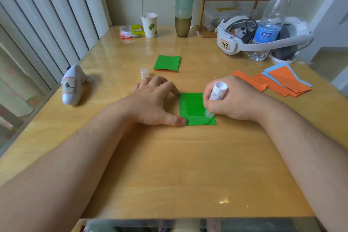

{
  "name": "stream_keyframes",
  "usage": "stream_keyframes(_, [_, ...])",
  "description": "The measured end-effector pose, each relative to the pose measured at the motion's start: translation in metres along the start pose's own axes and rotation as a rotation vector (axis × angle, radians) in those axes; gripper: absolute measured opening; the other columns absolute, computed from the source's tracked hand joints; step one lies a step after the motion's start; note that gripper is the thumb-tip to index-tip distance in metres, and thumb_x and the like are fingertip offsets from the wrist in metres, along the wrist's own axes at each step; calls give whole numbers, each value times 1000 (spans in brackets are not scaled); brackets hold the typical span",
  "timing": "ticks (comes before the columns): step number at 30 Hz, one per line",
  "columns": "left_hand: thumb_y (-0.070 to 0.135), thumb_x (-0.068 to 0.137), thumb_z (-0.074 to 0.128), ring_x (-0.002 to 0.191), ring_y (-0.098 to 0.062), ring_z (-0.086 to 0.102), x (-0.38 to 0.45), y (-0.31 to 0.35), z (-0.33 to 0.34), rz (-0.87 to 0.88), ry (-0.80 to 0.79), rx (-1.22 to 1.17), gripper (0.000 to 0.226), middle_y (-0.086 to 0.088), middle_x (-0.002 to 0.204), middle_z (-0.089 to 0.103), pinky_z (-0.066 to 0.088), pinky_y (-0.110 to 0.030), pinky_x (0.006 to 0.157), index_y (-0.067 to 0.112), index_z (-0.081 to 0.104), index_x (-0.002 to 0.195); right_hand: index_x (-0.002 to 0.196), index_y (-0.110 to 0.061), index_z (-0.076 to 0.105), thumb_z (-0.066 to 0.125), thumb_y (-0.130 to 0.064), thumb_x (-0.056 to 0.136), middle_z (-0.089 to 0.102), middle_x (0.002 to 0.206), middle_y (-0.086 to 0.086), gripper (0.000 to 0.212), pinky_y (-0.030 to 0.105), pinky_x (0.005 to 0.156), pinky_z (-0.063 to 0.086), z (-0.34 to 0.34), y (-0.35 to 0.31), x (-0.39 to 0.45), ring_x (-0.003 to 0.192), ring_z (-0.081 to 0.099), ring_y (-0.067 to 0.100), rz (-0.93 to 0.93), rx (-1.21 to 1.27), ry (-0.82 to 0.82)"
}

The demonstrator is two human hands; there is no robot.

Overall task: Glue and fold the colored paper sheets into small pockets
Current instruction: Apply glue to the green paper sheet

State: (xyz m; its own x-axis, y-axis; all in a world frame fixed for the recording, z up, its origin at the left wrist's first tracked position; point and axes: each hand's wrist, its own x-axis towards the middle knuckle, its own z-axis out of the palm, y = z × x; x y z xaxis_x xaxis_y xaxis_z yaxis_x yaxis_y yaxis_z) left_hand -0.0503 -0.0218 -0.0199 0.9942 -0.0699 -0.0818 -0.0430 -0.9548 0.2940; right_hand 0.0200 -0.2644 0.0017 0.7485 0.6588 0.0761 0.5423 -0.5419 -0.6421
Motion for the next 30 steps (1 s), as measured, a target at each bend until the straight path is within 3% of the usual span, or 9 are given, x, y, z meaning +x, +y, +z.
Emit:
stream_keyframes(5, [96,45,52,135,-15,22,0,0,0,2,-1,-2,97,15,140,33,25,-45,116,52,43,131,69,-22,67,68,-27,71,66,65,-3,5,35,65,48,3,3,5,65,57,11,12,3,44])
stream_keyframes(11, [97,44,52,136,-16,22,0,0,0,-3,4,-9,98,14,140,33,25,-46,116,51,44,131,68,-11,63,61,-38,65,64,64,9,27,46,67,50,7,3,9,66,56,19,-51,222,227])
stream_keyframes(16, [96,43,52,136,-16,22,1,1,1,-6,8,-8,98,14,140,33,26,-47,116,52,44,130,74,-21,69,68,-47,70,68,68,-2,26,37,65,48,30,-9,14,65,56,10,-78,193,144])
stream_keyframes(22, [96,44,52,136,-16,23,1,0,3,-7,13,5,93,14,140,34,27,-44,114,52,43,126,74,-27,68,73,-42,78,66,67,-11,16,27,63,43,42,-17,15,64,54,4,-85,142,92])
stream_keyframes(30, [97,43,53,137,-16,22,1,-1,3,-5,17,-8,97,15,140,33,24,-41,113,53,45,129,74,-24,71,75,-27,79,71,72,-6,7,30,64,49,27,-21,9,70,61,12,-66,14,17])
